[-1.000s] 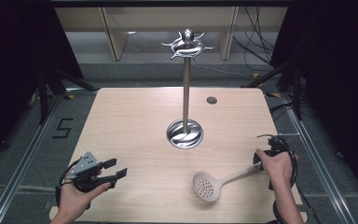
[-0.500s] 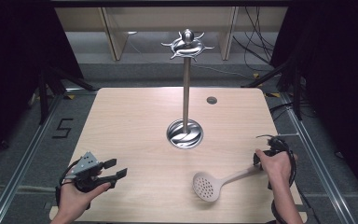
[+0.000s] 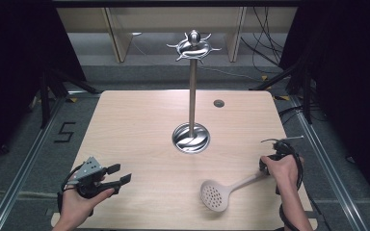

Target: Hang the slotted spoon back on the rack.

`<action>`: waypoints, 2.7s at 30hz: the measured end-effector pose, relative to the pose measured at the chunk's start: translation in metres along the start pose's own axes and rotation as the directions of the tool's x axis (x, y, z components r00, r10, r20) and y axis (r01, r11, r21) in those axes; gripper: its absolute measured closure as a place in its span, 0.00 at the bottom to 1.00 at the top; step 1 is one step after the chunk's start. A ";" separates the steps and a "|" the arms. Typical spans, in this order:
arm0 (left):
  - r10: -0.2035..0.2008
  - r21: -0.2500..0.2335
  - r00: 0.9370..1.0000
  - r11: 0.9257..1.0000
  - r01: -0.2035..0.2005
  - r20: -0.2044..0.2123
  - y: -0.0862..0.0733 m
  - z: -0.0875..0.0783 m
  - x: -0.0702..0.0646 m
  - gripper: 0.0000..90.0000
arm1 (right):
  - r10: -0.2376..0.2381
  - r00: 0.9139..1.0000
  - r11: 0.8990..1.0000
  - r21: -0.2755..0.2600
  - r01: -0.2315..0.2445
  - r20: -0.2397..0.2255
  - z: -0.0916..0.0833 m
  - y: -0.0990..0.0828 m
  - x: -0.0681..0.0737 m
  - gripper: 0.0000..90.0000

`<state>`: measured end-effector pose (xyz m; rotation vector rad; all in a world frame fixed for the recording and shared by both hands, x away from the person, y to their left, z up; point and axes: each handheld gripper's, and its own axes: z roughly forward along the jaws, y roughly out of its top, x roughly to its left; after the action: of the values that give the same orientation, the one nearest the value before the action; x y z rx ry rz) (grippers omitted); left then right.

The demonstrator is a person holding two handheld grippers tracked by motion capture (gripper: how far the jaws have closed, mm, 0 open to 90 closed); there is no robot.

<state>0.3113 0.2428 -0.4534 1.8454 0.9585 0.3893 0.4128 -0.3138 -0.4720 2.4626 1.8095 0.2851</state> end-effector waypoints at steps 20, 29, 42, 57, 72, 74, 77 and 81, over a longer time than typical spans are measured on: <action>-0.011 0.002 1.000 1.000 0.011 0.008 -0.001 0.001 0.001 0.43 | -0.211 0.976 0.977 -0.023 0.210 -0.051 0.000 0.003 0.004 0.71; -0.013 0.002 1.000 1.000 0.013 0.008 -0.002 0.002 0.001 0.43 | -0.199 0.976 0.980 -0.032 0.197 -0.089 0.001 0.002 0.016 0.76; -0.001 0.000 1.000 1.000 0.001 0.010 -0.001 0.001 0.002 0.43 | -0.268 0.943 0.963 -0.091 0.254 -0.199 -0.008 -0.002 0.019 0.77; -0.015 0.000 1.000 1.000 0.015 -0.003 -0.001 0.000 0.001 0.43 | -0.415 0.876 0.898 -0.266 0.351 -0.245 -0.029 -0.008 0.019 0.77; -0.012 -0.003 1.000 1.000 0.012 -0.001 -0.001 -0.001 0.002 0.43 | -0.507 0.838 0.800 -0.471 0.371 -0.202 -0.047 -0.016 0.023 0.77; -0.011 -0.002 1.000 1.000 0.011 -0.001 -0.001 -0.001 0.002 0.43 | -0.491 0.844 0.810 -0.469 0.353 -0.213 -0.053 -0.021 0.025 0.77; -0.014 -0.002 1.000 1.000 0.014 -0.007 -0.001 0.000 0.001 0.43 | -0.491 0.842 0.798 -0.504 0.330 -0.226 -0.056 -0.026 0.027 0.77; -0.014 -0.002 1.000 1.000 0.014 -0.007 -0.001 0.000 0.001 0.43 | -0.557 0.812 0.734 -0.562 0.382 -0.176 -0.062 -0.029 0.025 0.77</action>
<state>0.3109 0.2437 -0.4546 1.8354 0.9757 0.3885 0.3805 -0.2847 -0.4135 1.5897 2.0700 1.0366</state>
